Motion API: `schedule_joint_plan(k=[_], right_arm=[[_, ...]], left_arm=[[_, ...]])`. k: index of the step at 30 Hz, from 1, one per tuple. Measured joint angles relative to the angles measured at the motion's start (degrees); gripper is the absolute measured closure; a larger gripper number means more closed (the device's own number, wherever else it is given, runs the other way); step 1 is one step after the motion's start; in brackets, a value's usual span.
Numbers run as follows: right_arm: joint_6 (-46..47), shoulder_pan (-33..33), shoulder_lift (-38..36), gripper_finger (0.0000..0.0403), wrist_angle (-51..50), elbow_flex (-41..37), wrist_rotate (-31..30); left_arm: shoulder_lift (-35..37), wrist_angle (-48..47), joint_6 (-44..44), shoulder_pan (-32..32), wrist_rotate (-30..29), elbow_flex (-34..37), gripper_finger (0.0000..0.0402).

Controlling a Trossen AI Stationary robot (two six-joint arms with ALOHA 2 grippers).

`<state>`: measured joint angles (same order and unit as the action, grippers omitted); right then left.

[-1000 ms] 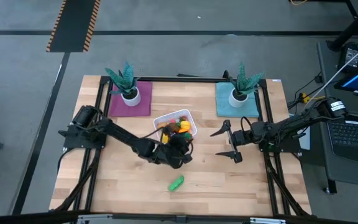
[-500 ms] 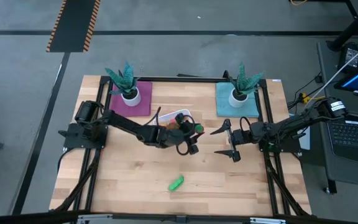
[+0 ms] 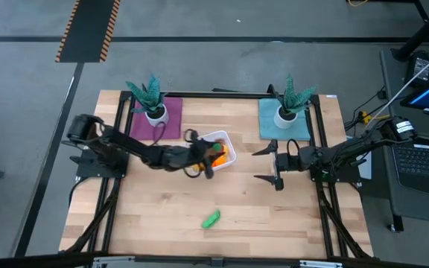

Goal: Pick and placing Produce into tupperware
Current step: Put the red strawberry into the white bin

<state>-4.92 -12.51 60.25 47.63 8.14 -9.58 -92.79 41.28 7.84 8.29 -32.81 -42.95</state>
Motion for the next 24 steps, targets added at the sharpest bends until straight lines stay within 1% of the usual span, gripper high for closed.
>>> schedule_joint_plan(k=[4,8,11,16,19,21,24], right_arm=[[-0.1,0.8,0.0,0.0011,0.0,0.0,0.0],[-0.1,2.0,0.0,0.0011,0.0,0.0,0.0],[-0.1,2.6,0.0,0.0011,0.1,0.0,0.0],[-0.3,3.3,0.0,0.0011,-0.1,0.0,0.0],[-0.2,3.9,0.0,0.0011,-0.2,0.0,0.0],[-0.2,4.3,0.0,0.0011,-0.3,0.0,0.0],[0.0,4.5,0.0,0.0011,-0.4,0.0,0.0]], left_arm=[[4.5,0.8,0.9,0.7,-0.1,5.6,0.0236],[6.8,0.8,0.7,1.0,-0.2,8.4,0.0236],[6.8,0.4,0.6,0.4,-0.5,9.7,0.0236],[6.8,-3.3,0.6,-1.3,-0.2,10.1,0.0236],[6.8,-3.7,0.6,-2.6,4.4,10.1,0.0236],[6.8,-6.1,0.8,-3.6,6.9,10.1,0.0236],[6.8,-9.4,2.4,-5.0,7.6,10.1,0.0236]])
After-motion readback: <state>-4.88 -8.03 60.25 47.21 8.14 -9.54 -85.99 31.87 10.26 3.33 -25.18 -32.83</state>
